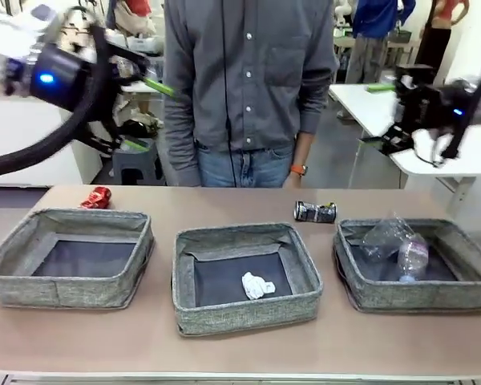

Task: Sort the waste into the appropriate baskets.
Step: Place the picked waste into the Fabric basket indicated by the person, then pick up the waste item pointed out by the person.

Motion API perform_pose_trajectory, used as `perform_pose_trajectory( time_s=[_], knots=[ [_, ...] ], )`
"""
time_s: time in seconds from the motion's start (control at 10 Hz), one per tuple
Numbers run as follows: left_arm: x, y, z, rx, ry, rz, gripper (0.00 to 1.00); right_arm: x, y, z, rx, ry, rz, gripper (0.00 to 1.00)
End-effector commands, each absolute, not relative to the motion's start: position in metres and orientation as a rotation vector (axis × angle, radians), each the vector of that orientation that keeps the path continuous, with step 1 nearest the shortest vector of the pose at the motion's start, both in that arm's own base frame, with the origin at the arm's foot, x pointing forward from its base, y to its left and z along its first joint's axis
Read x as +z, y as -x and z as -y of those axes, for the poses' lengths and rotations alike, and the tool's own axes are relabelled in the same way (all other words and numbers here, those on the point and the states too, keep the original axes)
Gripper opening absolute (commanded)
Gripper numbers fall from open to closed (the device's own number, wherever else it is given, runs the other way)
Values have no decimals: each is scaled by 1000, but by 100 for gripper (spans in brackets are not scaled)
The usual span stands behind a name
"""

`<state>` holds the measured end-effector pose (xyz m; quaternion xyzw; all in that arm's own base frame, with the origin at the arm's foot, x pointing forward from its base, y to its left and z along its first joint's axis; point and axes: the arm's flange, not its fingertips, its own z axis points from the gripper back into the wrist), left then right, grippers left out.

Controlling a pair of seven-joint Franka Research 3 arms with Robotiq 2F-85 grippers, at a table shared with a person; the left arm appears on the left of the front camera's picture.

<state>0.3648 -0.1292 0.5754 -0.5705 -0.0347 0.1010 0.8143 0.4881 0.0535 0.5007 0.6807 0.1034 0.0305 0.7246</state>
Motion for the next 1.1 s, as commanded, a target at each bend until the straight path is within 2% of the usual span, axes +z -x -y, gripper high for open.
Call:
perform_pose_trajectory(
  time_s=[0.0, 0.1, 0.2, 1.0],
  knots=[
    [541, -357, 99, 78, 1418, 64, 100, 505, -503, -81, 35, -1484, -255, 100],
    [522, -358, 89, -18, 1386, -5, 100, 498, -507, -90, 12, -1386, -253, 100],
    [561, -364, 108, 183, 1332, 99, 100, 497, -496, -77, 71, -1501, -246, 100],
    [561, -364, 108, 183, 1332, 99, 100, 497, -496, -77, 71, -1501, -246, 100]
  ],
)
